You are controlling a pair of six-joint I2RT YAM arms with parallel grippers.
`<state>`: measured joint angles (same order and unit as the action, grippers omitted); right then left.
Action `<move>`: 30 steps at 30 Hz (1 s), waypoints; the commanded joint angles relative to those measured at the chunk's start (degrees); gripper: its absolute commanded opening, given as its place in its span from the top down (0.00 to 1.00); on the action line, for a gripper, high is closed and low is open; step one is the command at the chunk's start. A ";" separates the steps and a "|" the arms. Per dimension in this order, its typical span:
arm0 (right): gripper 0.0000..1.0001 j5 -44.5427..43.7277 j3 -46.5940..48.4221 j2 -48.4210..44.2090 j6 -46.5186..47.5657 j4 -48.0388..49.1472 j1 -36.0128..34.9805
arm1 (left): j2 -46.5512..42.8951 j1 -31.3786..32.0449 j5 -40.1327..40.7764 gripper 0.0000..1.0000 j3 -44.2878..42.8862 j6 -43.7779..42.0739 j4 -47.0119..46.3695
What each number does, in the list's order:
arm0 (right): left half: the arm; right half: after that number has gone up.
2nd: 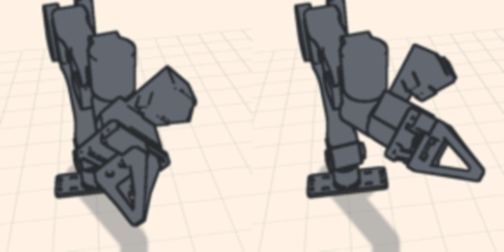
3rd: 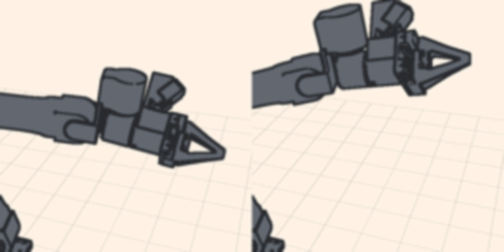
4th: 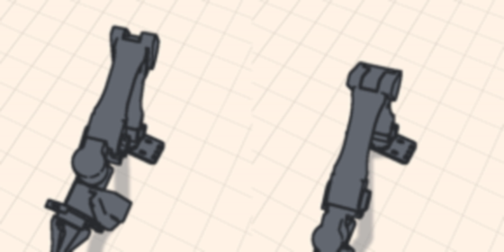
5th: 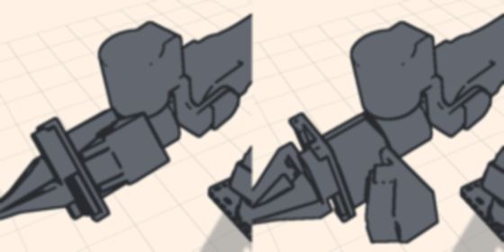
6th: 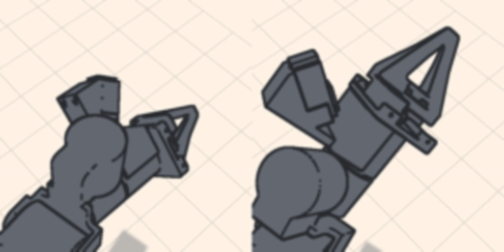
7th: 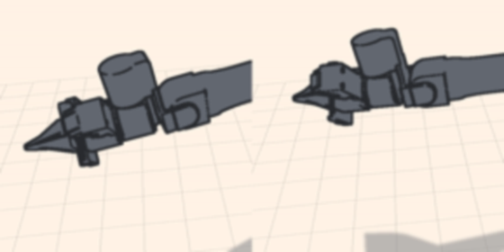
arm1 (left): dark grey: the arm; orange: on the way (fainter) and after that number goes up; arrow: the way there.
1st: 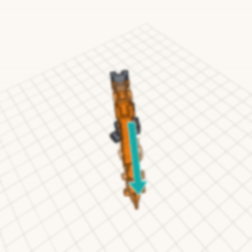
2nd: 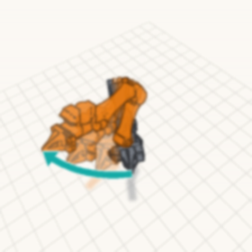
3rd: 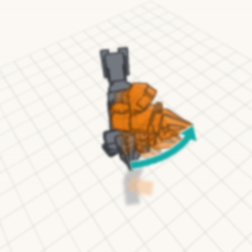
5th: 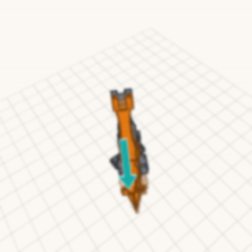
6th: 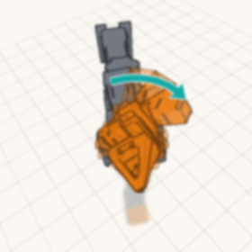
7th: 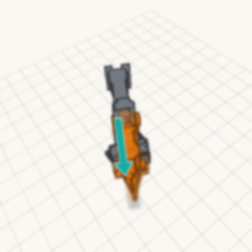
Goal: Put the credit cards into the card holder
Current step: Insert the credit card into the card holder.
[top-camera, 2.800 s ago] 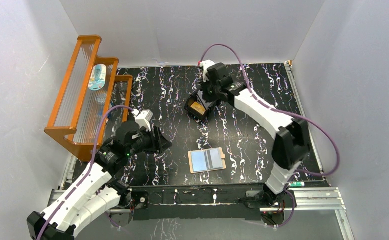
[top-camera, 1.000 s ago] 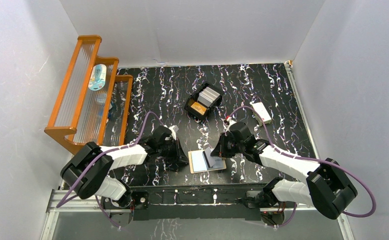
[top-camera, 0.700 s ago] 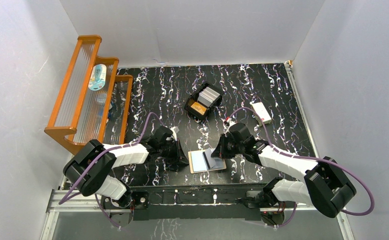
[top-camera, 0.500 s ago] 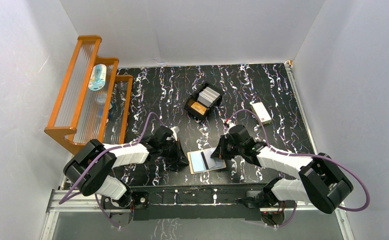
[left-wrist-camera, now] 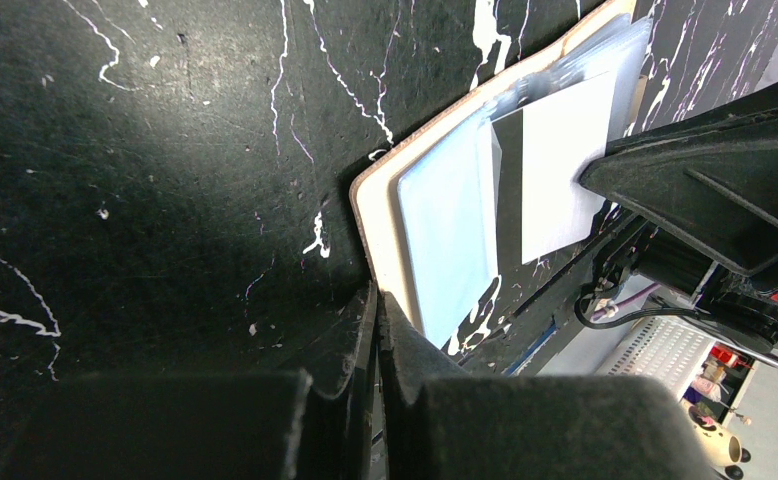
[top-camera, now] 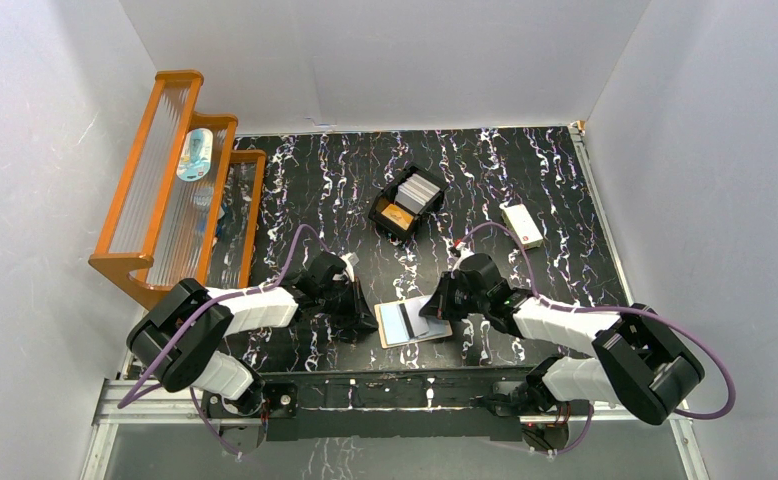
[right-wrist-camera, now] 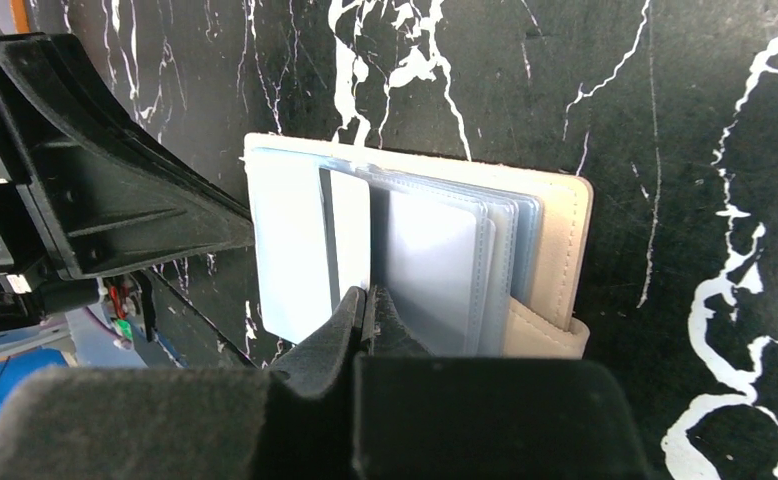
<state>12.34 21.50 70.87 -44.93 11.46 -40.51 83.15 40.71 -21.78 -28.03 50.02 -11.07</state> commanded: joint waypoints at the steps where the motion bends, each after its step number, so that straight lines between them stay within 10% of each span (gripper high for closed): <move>1: 1.00 -1.52 -1.02 0.81 -1.85 3.85 -0.15 | 0.52 0.68 1.87 1.00 -0.41 -1.14 4.23; 30: 0.71 0.70 4.49 6.09 -2.36 -2.59 -5.02 | -0.65 1.21 3.42 1.00 -1.52 -0.89 5.57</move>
<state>14.26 24.01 76.88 -47.44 12.14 -44.64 82.87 41.54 -20.05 -28.93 50.11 -9.17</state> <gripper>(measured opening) 0.278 0.007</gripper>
